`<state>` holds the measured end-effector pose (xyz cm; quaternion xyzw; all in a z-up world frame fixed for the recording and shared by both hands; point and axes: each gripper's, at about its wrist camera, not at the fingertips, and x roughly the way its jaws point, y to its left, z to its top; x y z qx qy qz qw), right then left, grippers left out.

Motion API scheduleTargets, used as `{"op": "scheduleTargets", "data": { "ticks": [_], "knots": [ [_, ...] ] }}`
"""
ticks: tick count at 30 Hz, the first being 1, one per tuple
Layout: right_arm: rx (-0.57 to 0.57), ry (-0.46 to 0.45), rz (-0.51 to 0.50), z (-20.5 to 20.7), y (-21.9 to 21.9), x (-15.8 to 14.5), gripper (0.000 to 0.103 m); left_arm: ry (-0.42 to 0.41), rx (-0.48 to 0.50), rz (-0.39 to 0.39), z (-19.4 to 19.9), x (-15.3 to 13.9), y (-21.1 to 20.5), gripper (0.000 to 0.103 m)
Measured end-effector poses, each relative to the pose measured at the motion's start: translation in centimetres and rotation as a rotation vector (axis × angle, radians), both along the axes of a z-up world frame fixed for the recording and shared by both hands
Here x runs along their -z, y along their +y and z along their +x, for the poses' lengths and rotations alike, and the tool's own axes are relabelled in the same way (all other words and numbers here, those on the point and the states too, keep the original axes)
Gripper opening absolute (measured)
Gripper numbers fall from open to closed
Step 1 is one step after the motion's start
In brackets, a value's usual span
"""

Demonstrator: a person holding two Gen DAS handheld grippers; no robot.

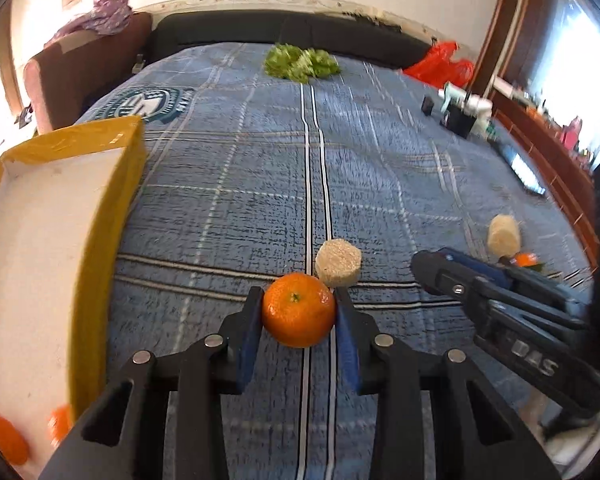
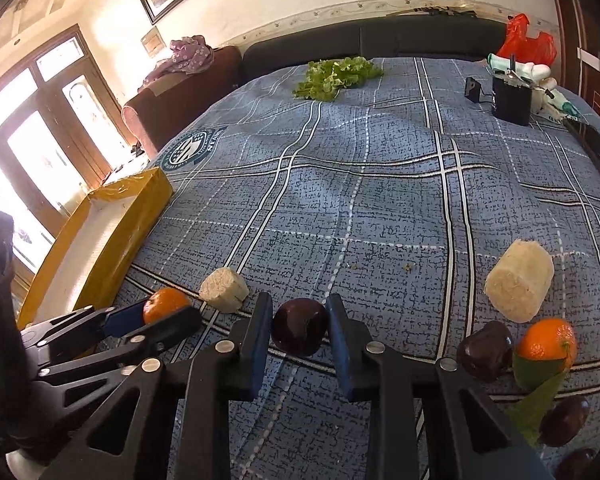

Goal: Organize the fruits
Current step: 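Grasp a mandarin with the left tool while the right tool grasps a dark plum, then carry the mandarin and plum to the tray and release both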

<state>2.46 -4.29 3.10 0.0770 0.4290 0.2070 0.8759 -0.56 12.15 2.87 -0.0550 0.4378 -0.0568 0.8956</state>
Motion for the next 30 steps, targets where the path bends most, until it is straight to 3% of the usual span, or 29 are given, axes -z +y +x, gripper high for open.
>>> {"op": "scheduleTargets", "data": {
  "ticks": [7,13,20,30],
  "knots": [
    [-0.03,0.043,0.157,-1.6,0.1,-1.8,0.031,-0.062,-0.092,-0.086,-4.4,-4.6,5.5,0.034],
    [-0.15,0.039,0.218,-4.0,4.5,-5.2,0.031,-0.105,-0.244,-0.092,-7.8,-6.3,12.5,0.034],
    [-0.296,0.046,0.188,-5.9,12.7,-6.8,0.031,-0.077,-0.41,-0.076,-9.2,-5.1,20.3,0.034],
    [-0.424,0.1,0.064,-6.8,23.1,-3.7,0.031,-0.012,-0.451,-0.123,-9.2,-2.3,24.9,0.034]
  ]
}}
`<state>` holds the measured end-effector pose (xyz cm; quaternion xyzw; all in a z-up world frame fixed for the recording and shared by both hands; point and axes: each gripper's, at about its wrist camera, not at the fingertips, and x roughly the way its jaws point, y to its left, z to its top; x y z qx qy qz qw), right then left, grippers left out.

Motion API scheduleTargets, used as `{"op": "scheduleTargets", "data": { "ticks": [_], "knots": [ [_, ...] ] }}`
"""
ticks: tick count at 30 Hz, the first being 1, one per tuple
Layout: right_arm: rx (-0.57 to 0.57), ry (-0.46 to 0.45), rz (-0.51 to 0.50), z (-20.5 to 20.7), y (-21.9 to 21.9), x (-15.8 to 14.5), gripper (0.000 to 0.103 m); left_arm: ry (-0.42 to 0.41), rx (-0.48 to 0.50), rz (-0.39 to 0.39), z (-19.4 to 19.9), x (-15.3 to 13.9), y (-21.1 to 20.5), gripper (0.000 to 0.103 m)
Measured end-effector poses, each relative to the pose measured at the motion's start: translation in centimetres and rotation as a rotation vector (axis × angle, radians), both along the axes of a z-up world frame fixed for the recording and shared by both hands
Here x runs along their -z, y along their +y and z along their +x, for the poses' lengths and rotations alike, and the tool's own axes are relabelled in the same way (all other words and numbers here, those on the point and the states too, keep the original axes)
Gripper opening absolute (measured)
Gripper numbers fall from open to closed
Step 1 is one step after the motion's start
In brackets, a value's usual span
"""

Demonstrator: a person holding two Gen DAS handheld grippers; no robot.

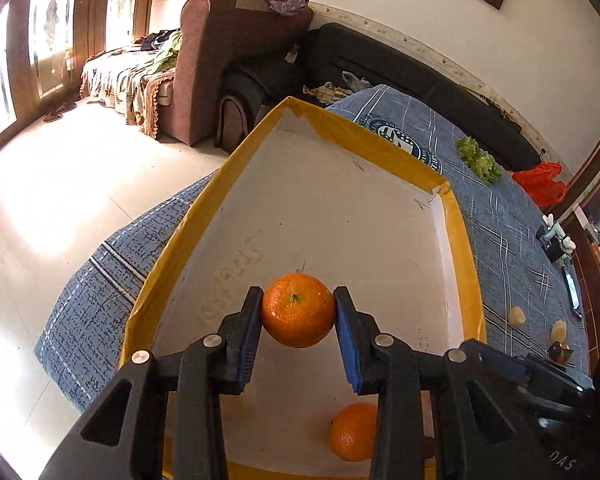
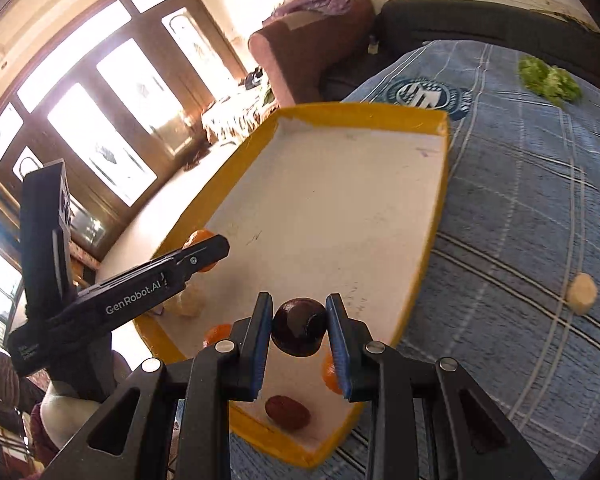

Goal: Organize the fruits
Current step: 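Carry the mandarin and plum to the tray and release both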

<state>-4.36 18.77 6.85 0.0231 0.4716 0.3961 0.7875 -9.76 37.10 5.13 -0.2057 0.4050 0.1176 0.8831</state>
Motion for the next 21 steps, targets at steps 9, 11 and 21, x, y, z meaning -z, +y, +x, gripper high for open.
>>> {"op": "scheduleTargets", "data": {
  "ticks": [9,11,21],
  "knots": [
    [-0.023,-0.021,-0.058,-0.4,2.3,1.2,0.036,-0.019,-0.005,-0.087,-0.8,-0.3,1.1,0.044],
    [-0.016,-0.03,-0.053,-0.3,2.0,0.8,0.04,-0.036,0.0,-0.1,-1.0,-1.0,1.0,0.063],
    [0.046,-0.089,-0.007,-1.6,-2.9,-1.6,0.047,-0.132,0.004,-0.078,-3.6,-5.4,-2.5,0.086]
  ]
}}
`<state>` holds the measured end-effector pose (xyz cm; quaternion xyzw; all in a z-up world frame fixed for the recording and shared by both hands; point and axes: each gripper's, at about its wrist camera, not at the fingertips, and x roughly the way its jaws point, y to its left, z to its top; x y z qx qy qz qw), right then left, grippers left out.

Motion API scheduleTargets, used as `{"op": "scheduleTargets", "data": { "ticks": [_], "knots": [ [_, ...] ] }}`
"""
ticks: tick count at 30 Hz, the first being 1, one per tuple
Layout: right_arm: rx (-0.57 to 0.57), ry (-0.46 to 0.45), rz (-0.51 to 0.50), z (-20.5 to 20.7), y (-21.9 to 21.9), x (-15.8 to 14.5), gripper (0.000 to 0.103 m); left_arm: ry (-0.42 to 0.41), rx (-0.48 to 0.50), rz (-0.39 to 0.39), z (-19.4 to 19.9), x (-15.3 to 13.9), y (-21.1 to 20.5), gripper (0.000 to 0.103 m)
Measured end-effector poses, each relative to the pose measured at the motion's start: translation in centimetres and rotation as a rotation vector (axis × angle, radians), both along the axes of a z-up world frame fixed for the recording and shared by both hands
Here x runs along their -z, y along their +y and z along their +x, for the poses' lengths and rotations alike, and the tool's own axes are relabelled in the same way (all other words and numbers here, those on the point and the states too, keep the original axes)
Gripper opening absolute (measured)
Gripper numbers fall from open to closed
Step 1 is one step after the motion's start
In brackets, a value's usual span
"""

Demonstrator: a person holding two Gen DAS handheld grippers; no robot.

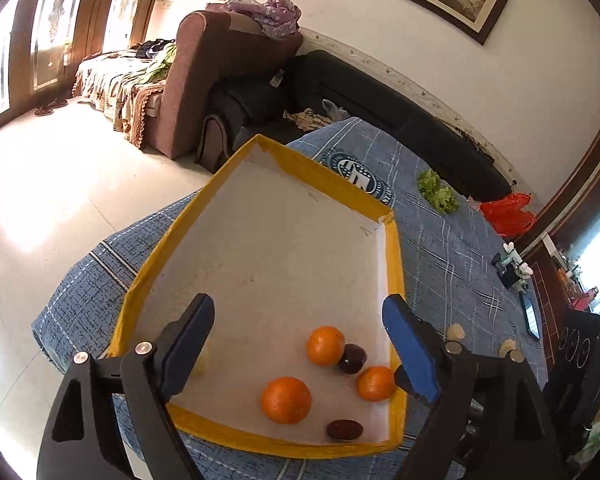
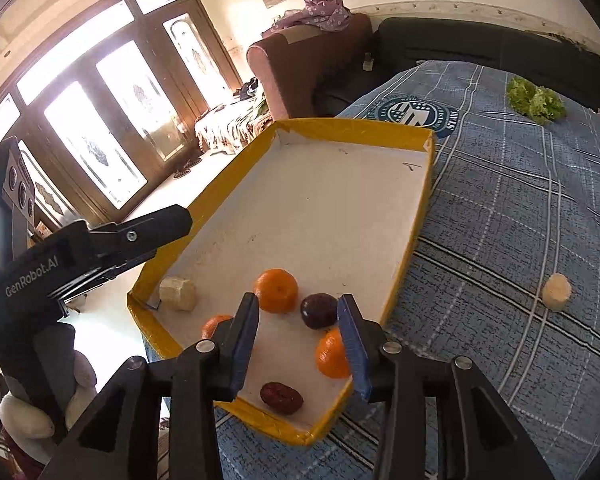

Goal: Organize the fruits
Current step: 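Carry the mandarin and plum to the tray and release both, then grasp a round yam slice with the left tool while the right tool grasps a yam chunk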

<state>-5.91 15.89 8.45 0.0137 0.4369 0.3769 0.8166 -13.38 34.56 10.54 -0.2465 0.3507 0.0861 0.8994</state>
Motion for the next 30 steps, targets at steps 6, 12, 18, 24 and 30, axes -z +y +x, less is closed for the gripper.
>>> {"op": "scheduleTargets", "data": {
  "ticks": [6,12,18,24,30],
  "knots": [
    [0.107,-0.012,0.014,-0.2,-7.1,0.0,0.051,0.01,0.12,0.01,1.2,-0.7,-5.3,0.086],
    [0.297,-0.003,0.001,1.7,-17.1,0.6,0.051,0.039,0.246,0.048,3.4,-0.2,-11.3,0.086],
    [0.529,0.004,0.005,4.7,-28.0,0.2,0.053,0.086,0.346,0.086,6.3,1.4,-16.4,0.086],
    [0.618,0.016,-0.037,8.0,-32.4,1.1,0.058,0.142,0.421,0.112,10.3,4.1,-20.6,0.086],
    [0.601,0.04,-0.073,10.4,-32.6,3.2,0.058,0.183,0.457,0.165,13.7,6.8,-23.4,0.085]
  ]
}}
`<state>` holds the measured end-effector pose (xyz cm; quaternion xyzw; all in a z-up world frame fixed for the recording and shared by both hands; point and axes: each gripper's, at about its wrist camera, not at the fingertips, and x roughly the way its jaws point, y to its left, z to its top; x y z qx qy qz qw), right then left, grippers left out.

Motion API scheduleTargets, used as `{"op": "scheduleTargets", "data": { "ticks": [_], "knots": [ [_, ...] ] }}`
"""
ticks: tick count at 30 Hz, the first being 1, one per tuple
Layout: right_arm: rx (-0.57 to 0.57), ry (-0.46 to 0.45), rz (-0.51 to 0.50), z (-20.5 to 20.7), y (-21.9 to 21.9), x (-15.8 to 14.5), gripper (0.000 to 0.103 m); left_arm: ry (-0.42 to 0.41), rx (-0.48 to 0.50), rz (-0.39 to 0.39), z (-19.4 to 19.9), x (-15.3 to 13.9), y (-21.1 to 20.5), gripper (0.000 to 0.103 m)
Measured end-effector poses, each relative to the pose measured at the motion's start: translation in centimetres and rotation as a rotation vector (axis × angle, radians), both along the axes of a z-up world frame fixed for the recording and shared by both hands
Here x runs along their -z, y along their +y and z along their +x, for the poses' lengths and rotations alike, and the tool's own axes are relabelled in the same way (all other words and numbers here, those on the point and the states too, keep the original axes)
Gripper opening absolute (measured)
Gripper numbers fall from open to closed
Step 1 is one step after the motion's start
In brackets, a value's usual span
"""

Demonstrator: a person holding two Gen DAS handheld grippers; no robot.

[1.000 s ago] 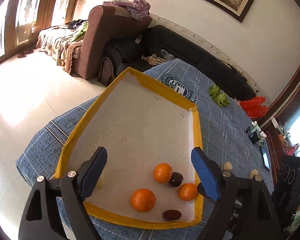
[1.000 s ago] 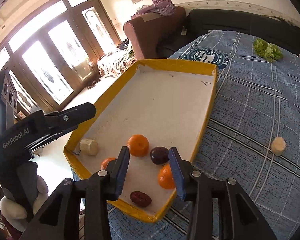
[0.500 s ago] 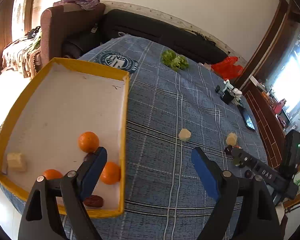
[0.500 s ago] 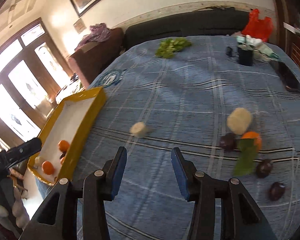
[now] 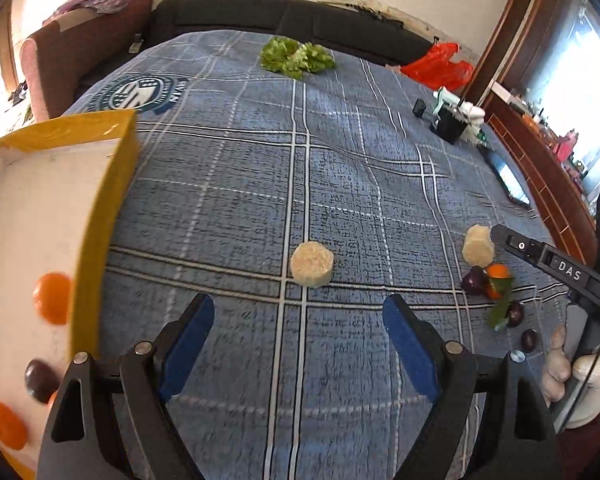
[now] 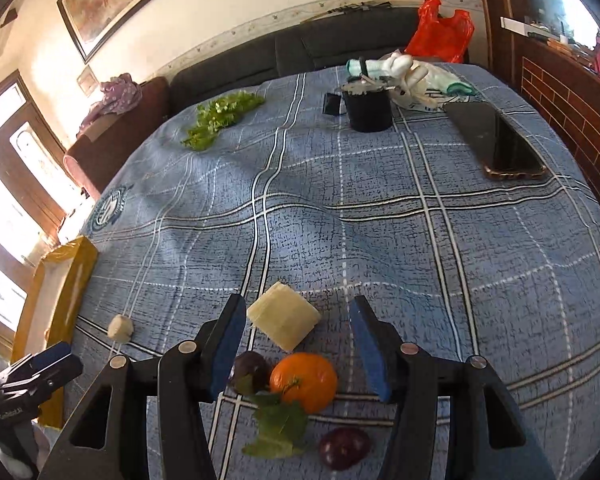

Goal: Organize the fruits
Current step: 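Grasp a round yam slice with the left tool while the right tool grasps a yam chunk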

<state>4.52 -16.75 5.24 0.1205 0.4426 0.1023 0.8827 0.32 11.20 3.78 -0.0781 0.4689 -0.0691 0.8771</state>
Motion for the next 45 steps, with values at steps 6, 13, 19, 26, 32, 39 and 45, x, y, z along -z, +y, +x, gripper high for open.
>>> {"op": "scheduleTargets", "data": {
  "ticks": [6,13,19,26,32,39,45],
  "knots": [
    [-0.051,0.018,-0.015,0.9,1.0,1.4,0.058,0.023,0.023,0.054,2.5,2.3,-1.4,0.085],
    [-0.07,0.019,-0.042,1.2,1.4,1.9,0.058,-0.029,0.059,0.143,2.7,2.7,-3.2,0.076],
    [-0.088,0.004,-0.085,0.9,2.4,1.7,0.049,-0.072,0.103,0.257,1.8,2.3,-5.0,0.028],
    [-0.087,-0.053,-0.072,-0.6,2.7,-0.5,0.049,-0.086,0.064,0.16,0.1,0.4,-2.9,0.028],
    [-0.122,-0.11,-0.075,-2.7,4.7,-3.3,0.05,-0.136,0.0,0.08,-2.1,-2.4,-0.7,0.028],
    [-0.194,-0.144,-0.06,-5.2,8.4,-5.6,0.05,-0.196,-0.096,0.046,-6.1,-4.7,3.6,0.028],
    [-0.293,-0.153,-0.044,-6.8,13.8,-6.5,0.05,-0.202,-0.217,0.072,-8.2,-5.3,8.5,0.028]
  ]
}}
